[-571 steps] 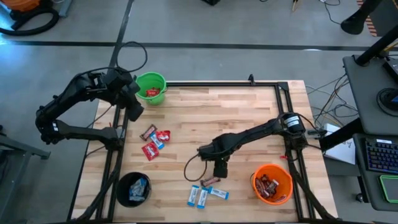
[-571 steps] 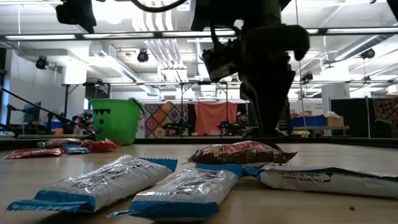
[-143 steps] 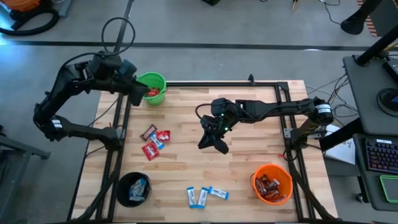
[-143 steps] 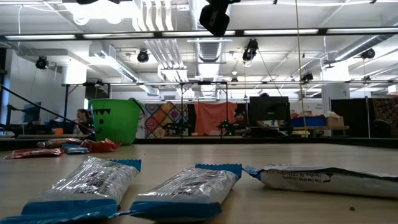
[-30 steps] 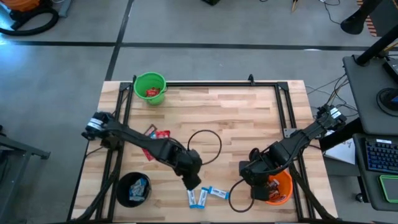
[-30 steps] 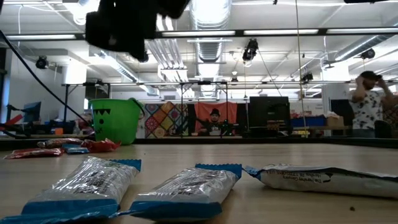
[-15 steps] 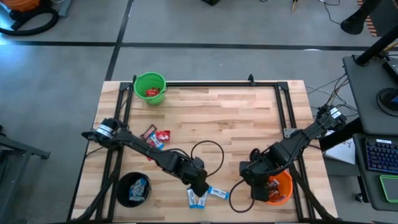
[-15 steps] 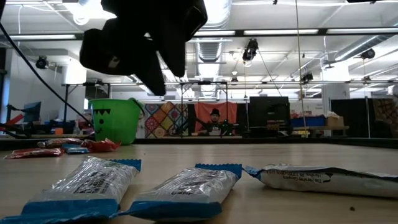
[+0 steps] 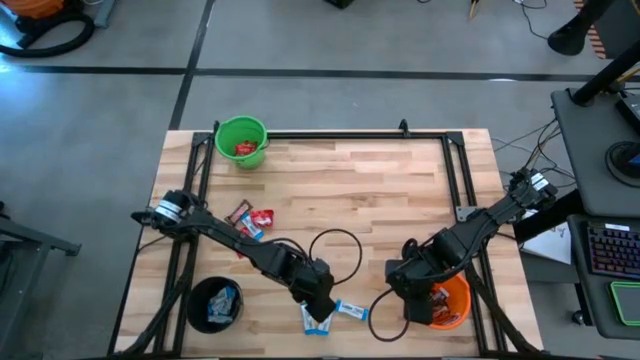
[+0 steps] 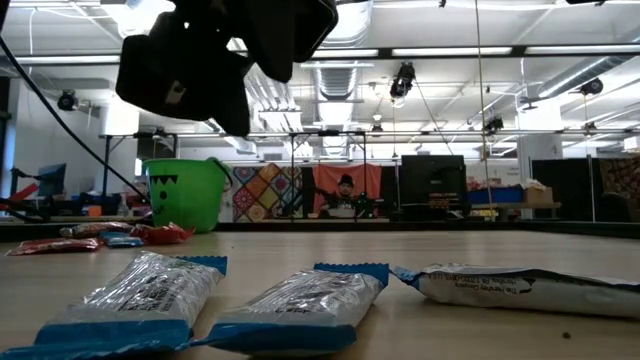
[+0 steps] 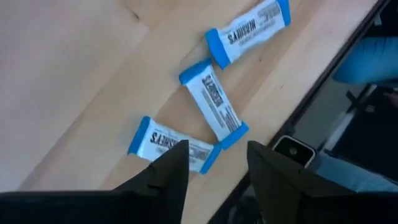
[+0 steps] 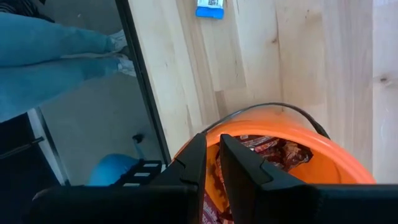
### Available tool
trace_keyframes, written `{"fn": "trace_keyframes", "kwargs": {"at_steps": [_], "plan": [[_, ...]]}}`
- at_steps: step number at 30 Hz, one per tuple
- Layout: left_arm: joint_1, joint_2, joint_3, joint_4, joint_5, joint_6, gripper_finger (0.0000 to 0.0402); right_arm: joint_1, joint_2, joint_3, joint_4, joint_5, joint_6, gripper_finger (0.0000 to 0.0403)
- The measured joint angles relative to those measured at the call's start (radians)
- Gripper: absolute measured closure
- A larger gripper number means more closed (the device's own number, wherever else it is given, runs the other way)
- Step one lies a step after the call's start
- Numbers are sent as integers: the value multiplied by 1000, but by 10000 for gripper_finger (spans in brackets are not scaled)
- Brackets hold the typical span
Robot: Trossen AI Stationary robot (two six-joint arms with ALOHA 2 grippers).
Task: Sort candy
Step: Put the white chocolate into the black bucket
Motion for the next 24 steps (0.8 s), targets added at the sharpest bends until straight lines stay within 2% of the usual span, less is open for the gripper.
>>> {"fn": "trace_keyframes", "kwargs": {"at_steps": [6,9,14,19,24], "plan": [[-21,2,0,-28,19,27,211,0,0,0,-1,1,-4,364],[-46,2,-3,-96,-16,5,193,0,0,0,-1,2,-5,364],[-74,3,-28,-92,-74,-102,179,0,0,0,-1,4,-29,364],[-76,3,-43,-40,-177,-237,178,0,0,0,-2,3,-55,364],[-85,7,-45,-35,-262,-427,178,0,0,0,-41,4,-88,364]]}}
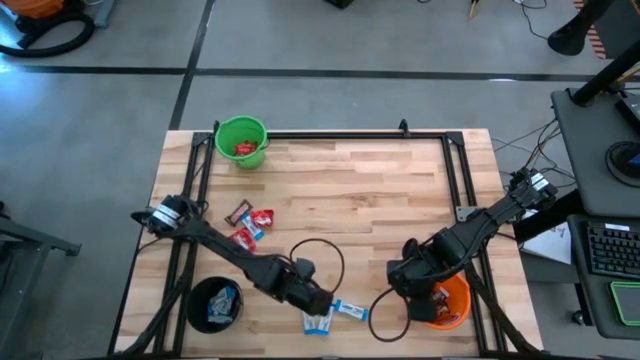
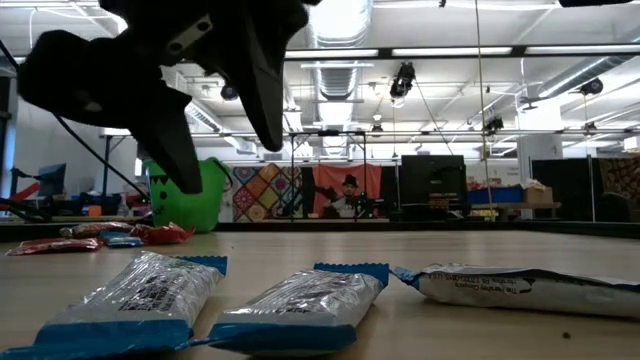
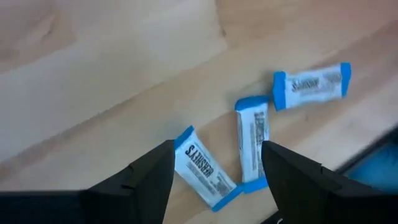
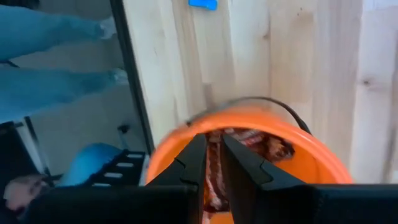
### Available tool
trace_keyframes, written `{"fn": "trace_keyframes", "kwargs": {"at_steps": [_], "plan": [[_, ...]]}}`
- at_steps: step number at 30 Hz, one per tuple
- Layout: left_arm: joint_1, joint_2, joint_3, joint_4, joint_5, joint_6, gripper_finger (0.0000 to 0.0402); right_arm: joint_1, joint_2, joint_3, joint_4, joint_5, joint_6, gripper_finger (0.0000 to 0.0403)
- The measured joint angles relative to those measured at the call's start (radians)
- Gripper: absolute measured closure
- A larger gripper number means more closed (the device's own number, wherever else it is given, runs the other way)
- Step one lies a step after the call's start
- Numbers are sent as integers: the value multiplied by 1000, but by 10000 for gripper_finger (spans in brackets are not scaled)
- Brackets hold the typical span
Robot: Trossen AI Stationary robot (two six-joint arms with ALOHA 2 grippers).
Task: Sort candy
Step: Put the white chocolate into the black bucket
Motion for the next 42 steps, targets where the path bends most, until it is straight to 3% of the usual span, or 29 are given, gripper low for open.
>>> {"fn": "trace_keyframes", "kwargs": {"at_steps": [8,16,28,35,42], "plan": [[-56,1,-2,19,-14,-209,178,4,-16,0,-125,4,-121,364],[-93,15,-4,19,-13,-311,178,4,-57,0,-134,8,-162,364],[-96,176,81,79,20,-310,178,4,-92,0,-133,10,-161,364],[-98,211,109,66,19,-311,178,4,-92,0,-131,10,-161,364],[-98,215,109,12,16,-312,212,4,-96,0,-130,10,-161,364]]}}
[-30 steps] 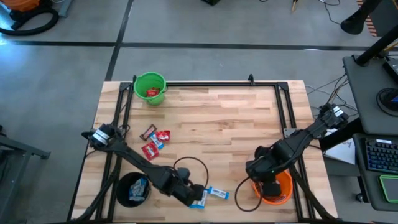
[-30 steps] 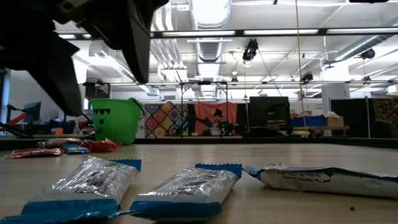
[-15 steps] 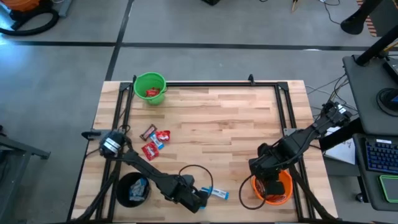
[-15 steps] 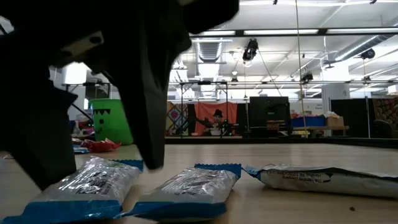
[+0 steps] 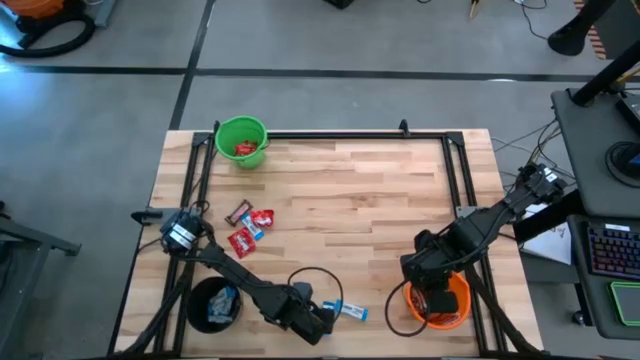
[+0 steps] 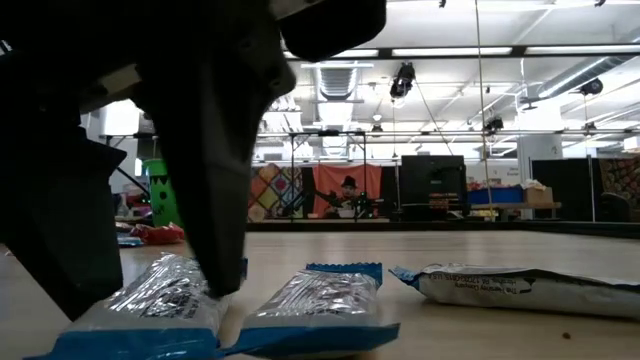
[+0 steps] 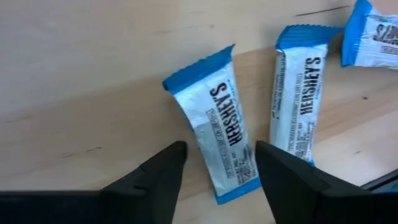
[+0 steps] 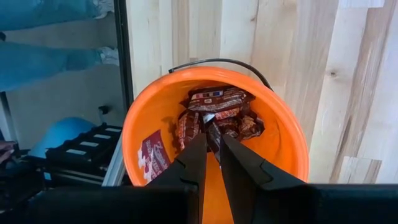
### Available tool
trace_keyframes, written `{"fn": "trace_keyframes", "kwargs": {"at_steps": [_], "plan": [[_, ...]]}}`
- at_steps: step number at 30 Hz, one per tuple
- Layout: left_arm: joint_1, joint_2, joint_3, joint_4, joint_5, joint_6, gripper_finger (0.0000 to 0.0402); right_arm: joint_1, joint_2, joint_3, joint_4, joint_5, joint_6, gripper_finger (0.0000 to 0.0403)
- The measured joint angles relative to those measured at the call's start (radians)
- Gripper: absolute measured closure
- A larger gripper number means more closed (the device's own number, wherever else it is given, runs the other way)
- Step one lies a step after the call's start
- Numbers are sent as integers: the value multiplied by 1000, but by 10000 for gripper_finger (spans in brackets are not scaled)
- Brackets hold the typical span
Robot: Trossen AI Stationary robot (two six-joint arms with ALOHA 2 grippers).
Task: Sort candy
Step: Put the white chocolate into the black bucket
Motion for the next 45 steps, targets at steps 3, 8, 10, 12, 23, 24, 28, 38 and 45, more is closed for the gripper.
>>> {"fn": "trace_keyframes", "kwargs": {"at_steps": [3,8,10,12,23,24,28,38,45], "plan": [[0,1,-1,-11,-9,-1,242,0,-2,0,0,0,0,364],[1,4,-5,-28,-28,-5,305,0,-2,0,0,0,0,364],[1,8,-6,-32,-34,-5,332,0,-2,0,0,0,-1,364],[2,18,-6,-34,-35,-8,358,0,-2,0,0,0,-1,364],[3,12,-10,-34,-48,-23,399,0,-2,0,-3,0,-19,364],[3,4,-10,-34,-50,-21,399,0,-2,0,-3,0,-24,364],[2,-27,-10,-52,-84,1,400,0,-2,0,-3,-1,-38,364],[-23,-66,289,-461,-110,112,400,0,-2,0,-4,-1,-61,364],[-99,-70,580,-933,-109,36,400,0,-2,0,-4,-1,-66,364]]}}
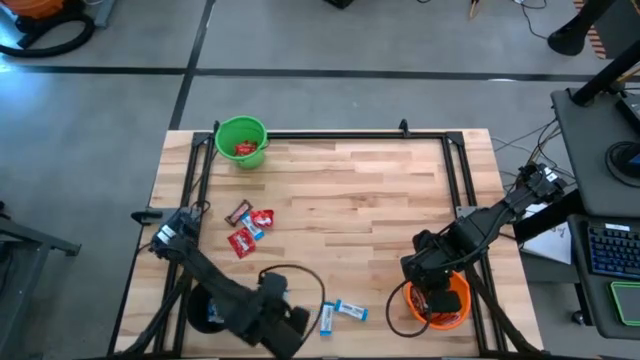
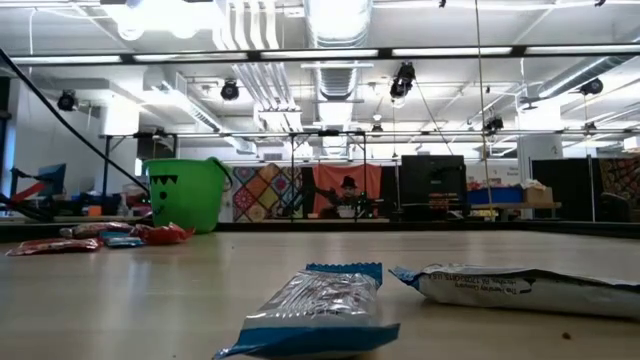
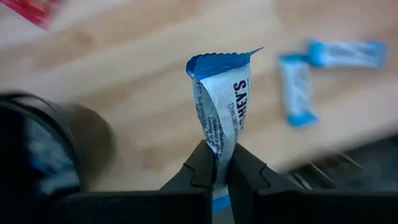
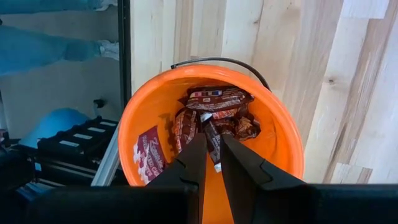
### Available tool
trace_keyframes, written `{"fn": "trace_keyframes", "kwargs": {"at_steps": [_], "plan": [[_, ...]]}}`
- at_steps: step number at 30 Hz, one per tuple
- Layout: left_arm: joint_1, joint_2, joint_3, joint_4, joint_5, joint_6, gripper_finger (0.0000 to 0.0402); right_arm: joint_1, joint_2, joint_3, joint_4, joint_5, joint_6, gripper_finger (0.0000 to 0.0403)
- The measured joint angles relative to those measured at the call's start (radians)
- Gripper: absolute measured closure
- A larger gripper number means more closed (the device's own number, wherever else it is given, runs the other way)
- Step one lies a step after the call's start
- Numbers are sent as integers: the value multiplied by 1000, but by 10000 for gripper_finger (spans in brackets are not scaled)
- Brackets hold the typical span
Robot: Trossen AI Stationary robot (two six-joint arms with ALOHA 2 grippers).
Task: Sort candy
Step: Put the white chocolate into the black bucket
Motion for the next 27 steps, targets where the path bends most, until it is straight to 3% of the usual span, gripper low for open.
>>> {"fn": "trace_keyframes", "kwargs": {"at_steps": [6,13,18,27], "plan": [[-93,-62,-29,8,-39,-105,400,0,0,0,1,0,3,364],[-187,-103,-194,4,98,-296,400,-1,1,0,2,24,5,364],[-240,-195,-329,5,113,-413,400,-1,1,0,4,26,15,364],[-257,-386,-589,3,143,-422,400,-3,1,0,5,27,87,364]]}}
